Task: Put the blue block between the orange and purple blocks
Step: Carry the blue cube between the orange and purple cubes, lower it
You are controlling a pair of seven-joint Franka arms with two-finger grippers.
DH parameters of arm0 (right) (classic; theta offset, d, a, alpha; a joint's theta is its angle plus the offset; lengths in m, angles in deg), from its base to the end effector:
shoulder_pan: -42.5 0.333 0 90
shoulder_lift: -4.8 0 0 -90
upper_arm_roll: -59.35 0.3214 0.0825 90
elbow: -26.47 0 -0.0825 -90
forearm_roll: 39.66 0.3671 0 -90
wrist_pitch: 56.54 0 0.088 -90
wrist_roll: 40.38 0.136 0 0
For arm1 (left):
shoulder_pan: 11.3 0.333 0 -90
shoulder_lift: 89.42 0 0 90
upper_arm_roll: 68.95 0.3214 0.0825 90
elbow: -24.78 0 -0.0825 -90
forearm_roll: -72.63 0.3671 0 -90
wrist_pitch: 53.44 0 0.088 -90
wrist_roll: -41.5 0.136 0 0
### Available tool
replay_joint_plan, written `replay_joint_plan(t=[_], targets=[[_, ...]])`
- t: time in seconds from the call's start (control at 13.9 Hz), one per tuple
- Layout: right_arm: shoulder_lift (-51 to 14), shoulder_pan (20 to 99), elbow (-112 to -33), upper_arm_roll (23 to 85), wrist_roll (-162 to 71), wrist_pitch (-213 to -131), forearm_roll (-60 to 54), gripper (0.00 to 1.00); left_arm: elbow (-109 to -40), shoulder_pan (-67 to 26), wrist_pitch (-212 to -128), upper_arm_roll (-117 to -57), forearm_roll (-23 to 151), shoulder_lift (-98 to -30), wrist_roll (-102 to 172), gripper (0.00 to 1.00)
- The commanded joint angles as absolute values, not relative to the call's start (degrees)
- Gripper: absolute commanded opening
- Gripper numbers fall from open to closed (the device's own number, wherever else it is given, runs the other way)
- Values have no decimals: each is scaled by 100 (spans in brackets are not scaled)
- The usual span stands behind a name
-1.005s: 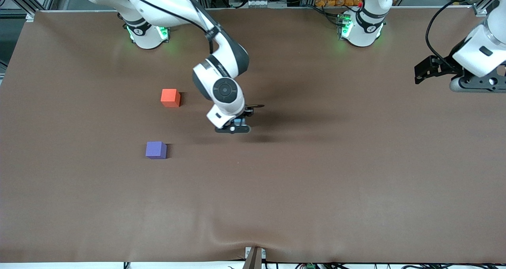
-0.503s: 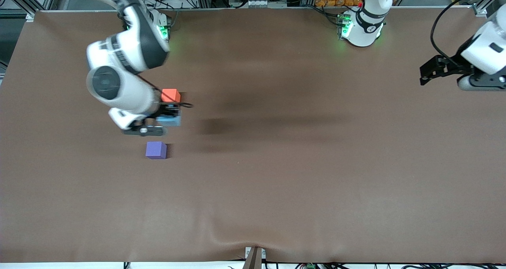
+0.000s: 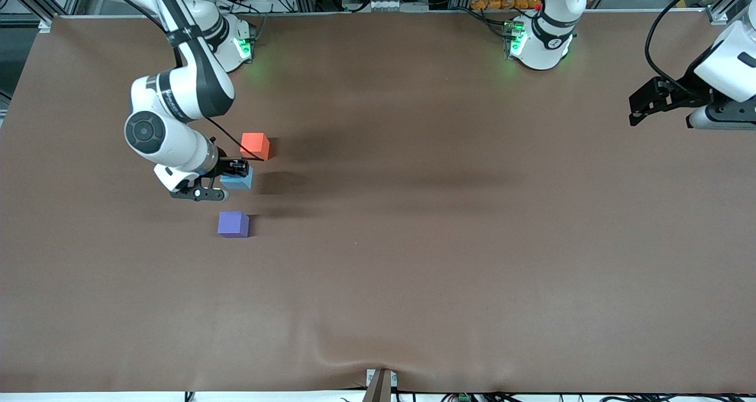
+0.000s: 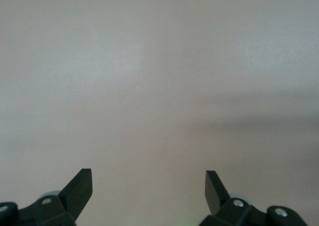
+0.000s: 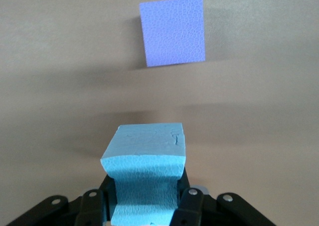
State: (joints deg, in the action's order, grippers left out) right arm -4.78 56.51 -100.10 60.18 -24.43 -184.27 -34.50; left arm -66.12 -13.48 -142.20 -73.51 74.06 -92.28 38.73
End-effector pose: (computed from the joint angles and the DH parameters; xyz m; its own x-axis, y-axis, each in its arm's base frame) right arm 0.4975 0.1368 0.2814 0.9841 -0.0769 -0.1603 -0.0814 -0.9965 -0.0215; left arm 0.5169 -0.0587 0.6182 0.9975 -0.0687 0.0138 -0.0682 -0.9973 -0.0283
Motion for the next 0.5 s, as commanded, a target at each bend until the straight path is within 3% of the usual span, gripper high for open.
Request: replay_joint_plan(t=[0.0,0.43], targets=[[-565,5524,-10404,6137,-2482,-19003,-3439,0,-6514,-1253,-14168,-7370,7280,-9136,3974,100],[-1031,5542,-10404,6137,-2482,-19434,-3360,0,-6331,-1297,-14177,-7361,7350,-8882,3956,100]])
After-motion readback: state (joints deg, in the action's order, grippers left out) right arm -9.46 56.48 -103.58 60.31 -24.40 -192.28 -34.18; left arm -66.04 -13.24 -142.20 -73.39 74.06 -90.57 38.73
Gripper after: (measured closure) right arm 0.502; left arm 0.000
